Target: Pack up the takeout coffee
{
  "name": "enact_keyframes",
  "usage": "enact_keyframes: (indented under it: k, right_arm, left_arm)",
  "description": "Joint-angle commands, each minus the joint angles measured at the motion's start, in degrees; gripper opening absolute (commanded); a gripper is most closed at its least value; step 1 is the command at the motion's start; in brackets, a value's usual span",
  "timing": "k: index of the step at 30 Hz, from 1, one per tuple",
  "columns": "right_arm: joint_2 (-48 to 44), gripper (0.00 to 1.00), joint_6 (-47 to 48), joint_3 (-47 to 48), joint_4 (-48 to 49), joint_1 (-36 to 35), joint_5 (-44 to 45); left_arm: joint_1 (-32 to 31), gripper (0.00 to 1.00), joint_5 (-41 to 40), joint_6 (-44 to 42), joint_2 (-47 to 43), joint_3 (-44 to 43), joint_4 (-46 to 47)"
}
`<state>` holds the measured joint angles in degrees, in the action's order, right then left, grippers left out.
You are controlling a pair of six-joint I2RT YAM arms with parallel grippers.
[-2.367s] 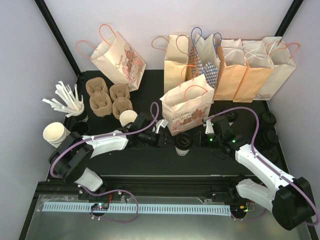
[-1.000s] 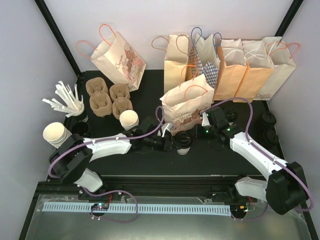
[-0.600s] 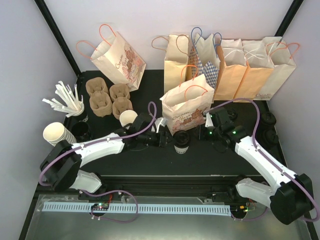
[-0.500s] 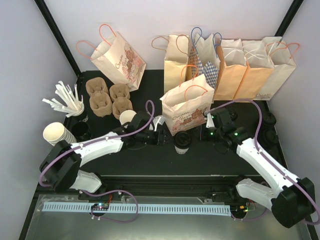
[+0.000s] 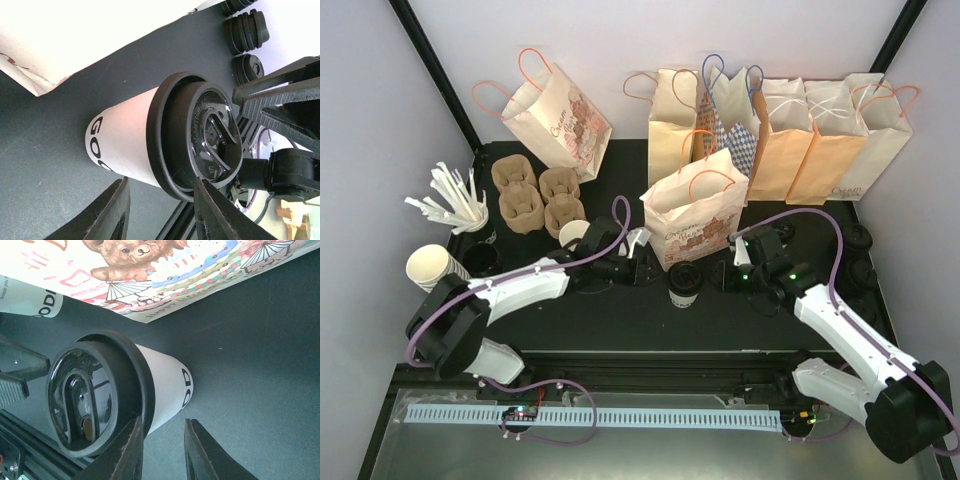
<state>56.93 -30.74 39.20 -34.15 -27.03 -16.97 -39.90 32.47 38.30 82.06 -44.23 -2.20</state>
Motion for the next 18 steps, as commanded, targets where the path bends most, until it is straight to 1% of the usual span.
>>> enact_keyframes:
  k: [1,7,18]
  right_arm:
    - [2.79,0.26,0.81,3.06,1.39,-0.4,0.68]
    - [3.89,0.26,-0.23,2.9,2.66,-0.39,-0.87]
    - [8.47,0.26,0.69,3.33,4.28,-0.4,-2.24]
  left_arm:
    - [0.3,0.38,1.83,-1.25,1.96,-1.97,0.18]
    - [0.5,0.38,1.2,-1.65,3.39,-3.07,0.16]
    - [0.29,0.37,3.89,-1.06,5.34,-2.43,1.47]
